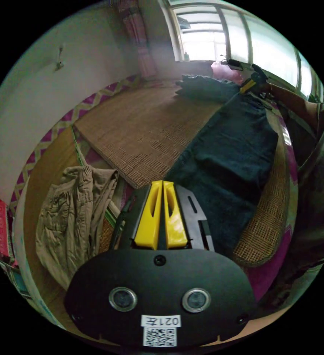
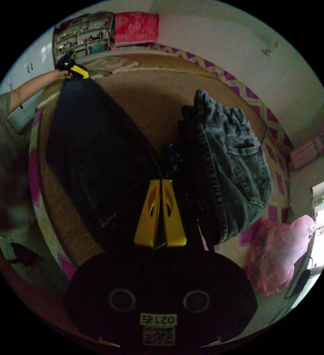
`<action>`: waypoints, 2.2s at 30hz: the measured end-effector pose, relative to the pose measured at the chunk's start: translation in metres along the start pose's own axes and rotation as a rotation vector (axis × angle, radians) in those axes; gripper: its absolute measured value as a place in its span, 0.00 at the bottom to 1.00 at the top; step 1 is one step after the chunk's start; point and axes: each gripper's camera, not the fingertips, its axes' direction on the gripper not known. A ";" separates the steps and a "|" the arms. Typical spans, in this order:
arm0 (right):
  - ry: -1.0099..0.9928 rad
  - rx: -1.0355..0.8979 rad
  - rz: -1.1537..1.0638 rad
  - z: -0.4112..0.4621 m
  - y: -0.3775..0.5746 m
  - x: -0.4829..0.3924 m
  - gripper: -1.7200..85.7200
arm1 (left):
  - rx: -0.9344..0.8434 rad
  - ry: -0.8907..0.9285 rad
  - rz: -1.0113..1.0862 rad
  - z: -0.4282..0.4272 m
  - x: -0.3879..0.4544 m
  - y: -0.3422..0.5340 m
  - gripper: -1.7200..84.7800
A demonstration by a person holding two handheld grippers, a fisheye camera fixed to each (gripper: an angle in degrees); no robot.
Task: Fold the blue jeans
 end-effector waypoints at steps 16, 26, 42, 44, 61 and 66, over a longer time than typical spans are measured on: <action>-0.145 0.237 0.036 -0.172 0.223 -0.187 0.01 | 0.137 0.156 -0.061 -0.246 0.206 0.202 0.01; -0.168 0.151 0.149 -0.139 0.270 -0.211 0.02 | 0.330 0.117 -0.497 -0.309 0.189 0.336 0.01; -0.134 0.475 0.763 -0.229 0.359 -0.193 0.10 | 0.416 -0.143 -1.265 -0.420 0.156 0.474 0.03; -0.101 0.470 0.796 -0.232 0.366 -0.206 0.10 | 0.403 -0.132 -1.265 -0.426 0.163 0.477 0.02; 0.372 0.353 0.722 -0.237 0.318 -0.245 0.01 | 0.334 -0.055 -1.271 -0.432 0.176 0.467 0.01; 0.535 0.063 0.845 -0.169 0.338 -0.216 0.01 | 0.320 -0.130 -1.187 -0.445 0.182 0.459 0.01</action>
